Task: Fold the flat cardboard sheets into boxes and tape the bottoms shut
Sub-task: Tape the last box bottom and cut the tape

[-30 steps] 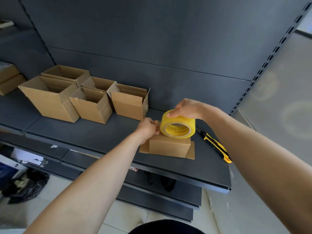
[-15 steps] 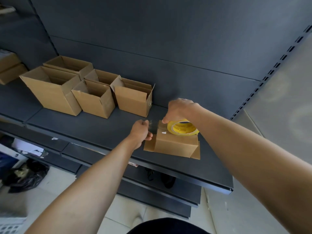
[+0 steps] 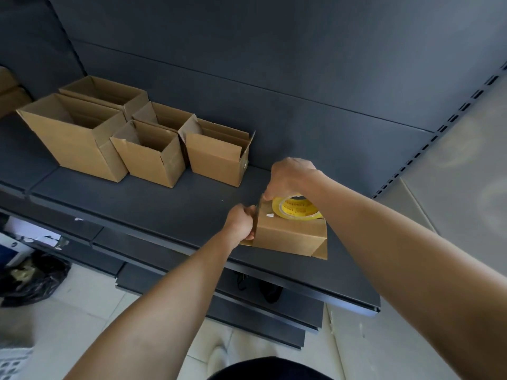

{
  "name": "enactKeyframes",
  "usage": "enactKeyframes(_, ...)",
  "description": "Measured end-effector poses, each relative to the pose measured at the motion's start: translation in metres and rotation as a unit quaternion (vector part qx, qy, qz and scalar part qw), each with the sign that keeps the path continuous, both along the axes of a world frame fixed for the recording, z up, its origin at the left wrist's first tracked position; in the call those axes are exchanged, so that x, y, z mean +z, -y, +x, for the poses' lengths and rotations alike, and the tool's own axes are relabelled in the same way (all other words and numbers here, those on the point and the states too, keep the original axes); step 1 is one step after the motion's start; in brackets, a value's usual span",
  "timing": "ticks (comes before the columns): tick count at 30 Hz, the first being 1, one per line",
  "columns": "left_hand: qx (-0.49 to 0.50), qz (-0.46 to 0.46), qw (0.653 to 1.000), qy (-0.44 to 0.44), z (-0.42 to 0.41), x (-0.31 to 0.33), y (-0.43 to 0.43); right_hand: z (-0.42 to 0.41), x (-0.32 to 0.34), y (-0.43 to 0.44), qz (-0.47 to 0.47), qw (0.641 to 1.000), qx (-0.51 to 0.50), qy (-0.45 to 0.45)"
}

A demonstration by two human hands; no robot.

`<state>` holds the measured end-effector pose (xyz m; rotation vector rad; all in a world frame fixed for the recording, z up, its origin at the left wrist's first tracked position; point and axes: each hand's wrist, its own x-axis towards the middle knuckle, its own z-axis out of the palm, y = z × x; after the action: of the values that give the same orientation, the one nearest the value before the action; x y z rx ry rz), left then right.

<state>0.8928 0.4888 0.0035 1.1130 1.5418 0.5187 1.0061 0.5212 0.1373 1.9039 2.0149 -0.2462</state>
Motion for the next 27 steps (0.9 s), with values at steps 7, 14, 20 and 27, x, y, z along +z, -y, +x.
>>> enactKeyframes(7, 0.004, 0.009, 0.999, -0.047, 0.004, -0.006, -0.002, 0.001, -0.001, 0.0, 0.017, 0.999, -0.02, -0.022)
enactKeyframes(14, 0.007, -0.03, 0.998, -0.049, 0.001, -0.013, 0.015, 0.002, -0.001, 0.002, 0.025, 0.999, -0.032, -0.033)
enactKeyframes(20, 0.077, 0.116, 0.988, 0.061, -0.002, 0.012, -0.01, 0.002, 0.001, 0.001, 0.024, 0.999, -0.03, -0.033)
enactKeyframes(27, 0.013, 0.104, 0.987, 0.126, 0.03, 0.02, -0.001, 0.004, -0.002, -0.001, 0.026, 0.999, -0.015, -0.026)
